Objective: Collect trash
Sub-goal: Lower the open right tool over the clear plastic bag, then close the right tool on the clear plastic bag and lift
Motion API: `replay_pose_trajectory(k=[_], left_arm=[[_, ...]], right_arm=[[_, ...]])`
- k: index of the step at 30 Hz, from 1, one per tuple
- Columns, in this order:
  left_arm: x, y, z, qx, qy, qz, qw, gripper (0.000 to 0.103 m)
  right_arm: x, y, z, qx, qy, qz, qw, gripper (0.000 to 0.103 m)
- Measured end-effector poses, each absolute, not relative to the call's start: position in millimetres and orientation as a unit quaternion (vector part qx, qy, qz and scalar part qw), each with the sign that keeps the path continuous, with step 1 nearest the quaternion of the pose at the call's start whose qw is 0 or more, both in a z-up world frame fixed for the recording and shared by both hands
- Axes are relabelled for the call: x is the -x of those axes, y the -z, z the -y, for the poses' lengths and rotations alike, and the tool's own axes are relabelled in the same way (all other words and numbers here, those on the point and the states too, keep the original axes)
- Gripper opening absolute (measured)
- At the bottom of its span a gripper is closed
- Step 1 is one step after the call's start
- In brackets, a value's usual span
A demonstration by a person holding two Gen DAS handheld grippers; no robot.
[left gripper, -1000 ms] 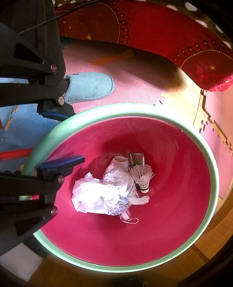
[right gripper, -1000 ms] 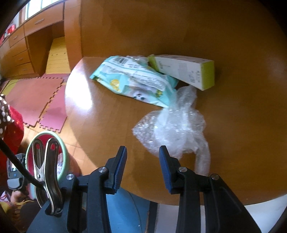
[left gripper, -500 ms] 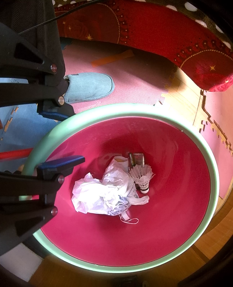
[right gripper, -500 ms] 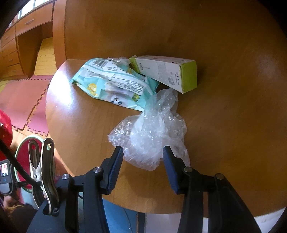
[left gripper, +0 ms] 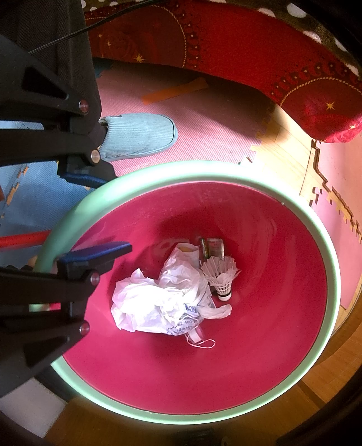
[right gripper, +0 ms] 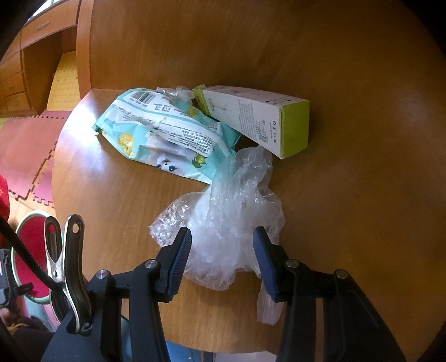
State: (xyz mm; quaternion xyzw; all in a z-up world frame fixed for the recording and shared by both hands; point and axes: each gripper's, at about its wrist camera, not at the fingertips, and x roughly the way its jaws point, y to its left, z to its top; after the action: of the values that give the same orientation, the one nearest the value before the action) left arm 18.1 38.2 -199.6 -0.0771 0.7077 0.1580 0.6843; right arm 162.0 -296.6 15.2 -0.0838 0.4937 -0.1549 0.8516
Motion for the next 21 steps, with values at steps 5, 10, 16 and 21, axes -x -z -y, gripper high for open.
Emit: replay_pose_trajectory(k=[5,10,16,21], left_arm=[[-18,199,-38,0.077,-0.158,-0.708,0.684,0.038],[-18,199,-38,0.077,-0.159,-0.707,0.685,0.038],[-18,200,-38,0.077,-0.159,-0.707,0.685,0.038],[-18,200,-38,0.077,-0.159,-0.707,0.685,0.038]], right_arm=[[-170,-12,302,0.087,0.158,-0.496,0.850,0.047],[-180,-5,307,0.088,0.155,-0.504,0.845,0.052],[-193,7,312,0.088,0.160,-0.515,0.837,0.052],[-201,21,322,0.076,0.177,-0.532,0.825,0.052]])
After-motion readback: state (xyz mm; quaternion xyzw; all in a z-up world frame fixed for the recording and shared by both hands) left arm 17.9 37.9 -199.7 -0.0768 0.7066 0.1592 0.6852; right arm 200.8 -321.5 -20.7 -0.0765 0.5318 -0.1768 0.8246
